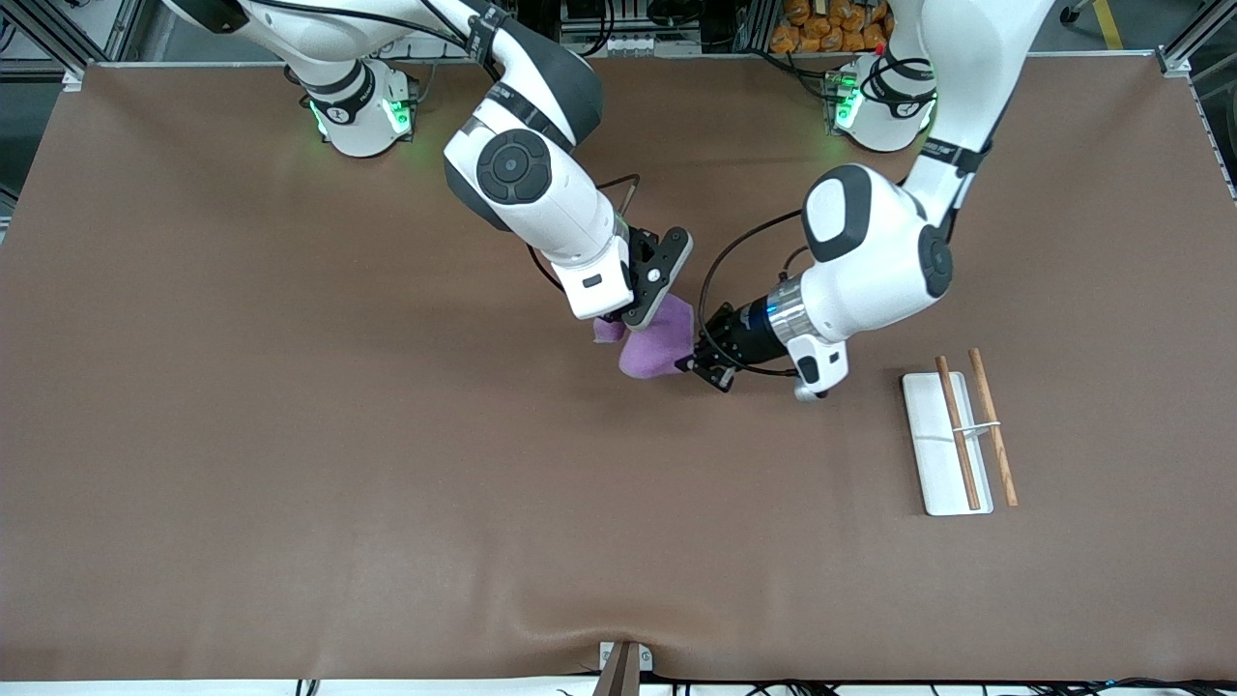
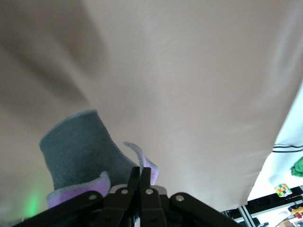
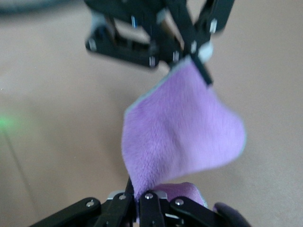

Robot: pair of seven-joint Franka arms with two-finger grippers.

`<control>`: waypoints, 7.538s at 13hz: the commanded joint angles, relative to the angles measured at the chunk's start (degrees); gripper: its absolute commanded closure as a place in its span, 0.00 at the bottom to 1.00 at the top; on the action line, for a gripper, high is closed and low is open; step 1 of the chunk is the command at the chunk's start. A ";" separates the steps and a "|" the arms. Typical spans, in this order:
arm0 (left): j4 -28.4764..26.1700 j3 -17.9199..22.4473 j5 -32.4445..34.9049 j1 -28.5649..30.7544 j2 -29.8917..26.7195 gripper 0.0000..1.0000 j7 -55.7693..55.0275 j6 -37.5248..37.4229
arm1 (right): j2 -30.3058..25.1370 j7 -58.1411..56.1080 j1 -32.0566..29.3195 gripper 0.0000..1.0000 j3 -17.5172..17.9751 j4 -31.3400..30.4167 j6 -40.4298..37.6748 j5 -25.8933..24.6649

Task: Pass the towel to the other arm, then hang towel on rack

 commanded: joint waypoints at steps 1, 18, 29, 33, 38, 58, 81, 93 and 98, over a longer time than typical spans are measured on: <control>0.93 0.11 6.67 2.59 -4.17 1.00 0.07 -4.37 | -0.05 0.16 -0.37 1.00 0.49 0.14 -0.56 0.72; 11.75 0.20 30.50 17.27 -4.09 1.00 35.55 -27.24 | -1.54 -0.45 -8.17 0.00 0.14 0.15 -10.03 -0.85; 11.67 0.20 35.52 25.80 -3.48 1.00 60.44 -29.17 | -14.88 0.42 -37.17 0.00 -0.04 -6.35 -26.93 -11.14; 11.67 0.20 35.52 29.48 -3.04 1.00 67.81 -29.17 | -25.17 0.51 -43.44 0.00 -1.34 -9.96 -30.34 -10.97; 11.58 0.11 35.43 33.18 -1.98 1.00 74.06 -29.17 | -32.55 0.69 -27.89 0.00 -24.54 -9.79 -34.82 -8.17; 11.67 0.11 35.34 40.22 6.37 1.00 86.11 -22.41 | -36.17 9.74 -27.62 0.00 -28.95 -8.03 -39.85 0.20; 15.87 -15.61 46.77 43.47 -10.95 0.00 63.43 -38.47 | -35.38 10.17 -24.19 0.00 -33.09 -6.10 -39.76 -0.33; 20.46 -11.72 45.89 35.08 -17.00 0.00 61.76 -48.58 | -35.38 10.97 -24.10 0.00 -33.00 -6.62 -41.17 0.20; 19.15 4.16 44.41 18.59 -18.15 0.00 61.50 -49.74 | -35.38 13.08 -24.19 0.00 -32.03 -6.71 -41.52 0.11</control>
